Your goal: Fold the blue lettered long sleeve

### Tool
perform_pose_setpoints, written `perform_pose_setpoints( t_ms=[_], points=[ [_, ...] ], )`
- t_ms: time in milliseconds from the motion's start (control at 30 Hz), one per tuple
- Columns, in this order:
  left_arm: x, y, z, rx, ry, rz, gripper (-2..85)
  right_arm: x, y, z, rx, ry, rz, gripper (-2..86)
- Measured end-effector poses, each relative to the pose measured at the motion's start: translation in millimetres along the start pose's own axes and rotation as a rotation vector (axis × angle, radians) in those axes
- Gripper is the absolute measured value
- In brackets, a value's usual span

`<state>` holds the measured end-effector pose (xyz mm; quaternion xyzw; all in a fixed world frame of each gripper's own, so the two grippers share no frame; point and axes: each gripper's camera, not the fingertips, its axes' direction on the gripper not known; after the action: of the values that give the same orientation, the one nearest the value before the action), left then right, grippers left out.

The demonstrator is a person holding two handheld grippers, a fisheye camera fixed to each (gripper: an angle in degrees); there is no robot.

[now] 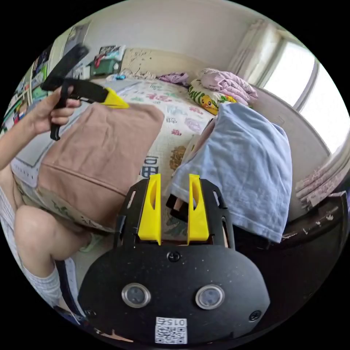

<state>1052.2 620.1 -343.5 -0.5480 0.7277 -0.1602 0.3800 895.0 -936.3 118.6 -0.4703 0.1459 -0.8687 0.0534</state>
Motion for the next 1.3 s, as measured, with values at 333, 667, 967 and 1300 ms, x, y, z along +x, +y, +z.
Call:
perform_pose_setpoints(
  t_ms=[333, 667, 967, 1300],
  points=[
    [-60, -15, 110, -0.087, 0.275, -0.337, 10.8, 26, 19, -57, 0.068, 0.124, 0.032, 1.2],
    [-56, -20, 112, -0.240, 0.163, -0.269, 4.0, 186, 105, -226, 0.375, -0.224, 0.506, 0.1],
    [-48, -14, 0, 0.111, 0.650, -0.377, -0.6, 220, 126, -446, 0.666, -0.299, 0.472, 0.3],
    [77, 25, -290, 0.389, 0.772, 0.079, -0.8, 213, 127, -734, 1.039, -0.593, 0.277, 0.3]
  ],
)
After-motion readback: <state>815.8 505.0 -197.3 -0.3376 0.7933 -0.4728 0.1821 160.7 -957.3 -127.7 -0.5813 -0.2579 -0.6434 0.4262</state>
